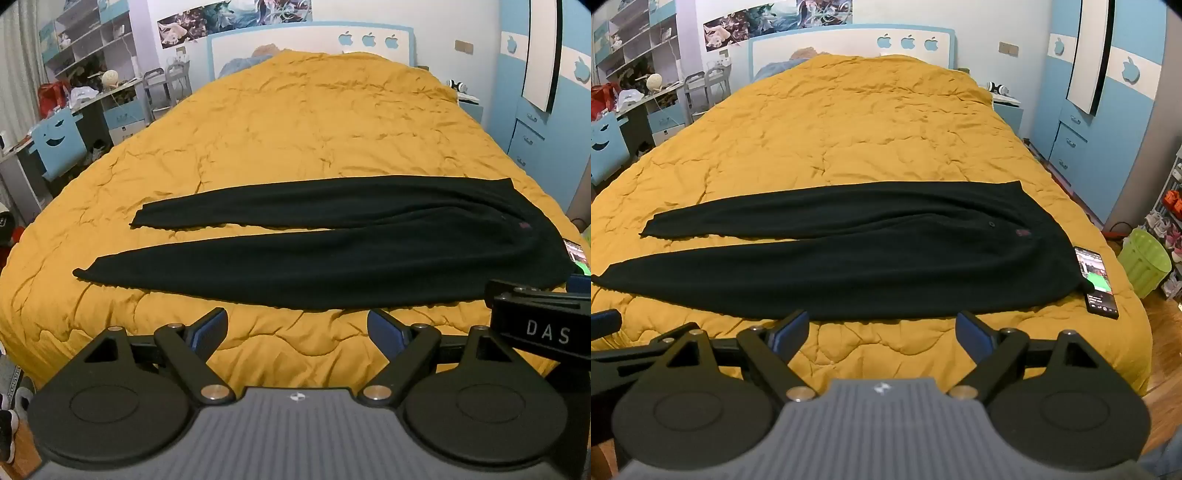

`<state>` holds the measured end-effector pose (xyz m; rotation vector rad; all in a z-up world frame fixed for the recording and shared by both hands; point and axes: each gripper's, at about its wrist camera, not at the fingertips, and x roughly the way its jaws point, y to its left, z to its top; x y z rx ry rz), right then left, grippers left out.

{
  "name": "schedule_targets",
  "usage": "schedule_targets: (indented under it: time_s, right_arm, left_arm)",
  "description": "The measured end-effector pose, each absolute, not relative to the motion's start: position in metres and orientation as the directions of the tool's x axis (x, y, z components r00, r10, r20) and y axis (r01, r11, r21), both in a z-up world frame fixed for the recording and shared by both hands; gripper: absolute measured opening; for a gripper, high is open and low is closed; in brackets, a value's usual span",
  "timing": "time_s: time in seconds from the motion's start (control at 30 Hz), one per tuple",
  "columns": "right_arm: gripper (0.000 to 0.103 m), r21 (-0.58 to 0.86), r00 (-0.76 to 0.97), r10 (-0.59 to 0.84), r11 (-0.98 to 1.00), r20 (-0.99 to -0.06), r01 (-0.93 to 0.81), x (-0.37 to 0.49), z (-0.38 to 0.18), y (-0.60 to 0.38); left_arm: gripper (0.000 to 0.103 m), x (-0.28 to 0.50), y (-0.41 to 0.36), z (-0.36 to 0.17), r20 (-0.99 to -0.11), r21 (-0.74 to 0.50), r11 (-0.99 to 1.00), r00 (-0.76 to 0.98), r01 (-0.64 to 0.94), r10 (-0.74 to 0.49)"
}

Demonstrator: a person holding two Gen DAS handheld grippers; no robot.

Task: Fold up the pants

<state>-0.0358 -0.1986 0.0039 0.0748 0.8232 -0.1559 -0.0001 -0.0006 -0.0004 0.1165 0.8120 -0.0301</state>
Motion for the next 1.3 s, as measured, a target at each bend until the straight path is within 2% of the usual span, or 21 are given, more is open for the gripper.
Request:
schedule_targets:
  time_s: [1.3]
  right_arm:
    - [0.083, 0.005, 0.667, -0.111, 0.985, -0.737, 0.171, -0.0393, 0.0090, -0.1970]
  left_arm:
    - [0.099, -0.0011, -0.0015, 0.0005, -0.724, 0.096, 0.993, 0.689, 0.069, 0.022]
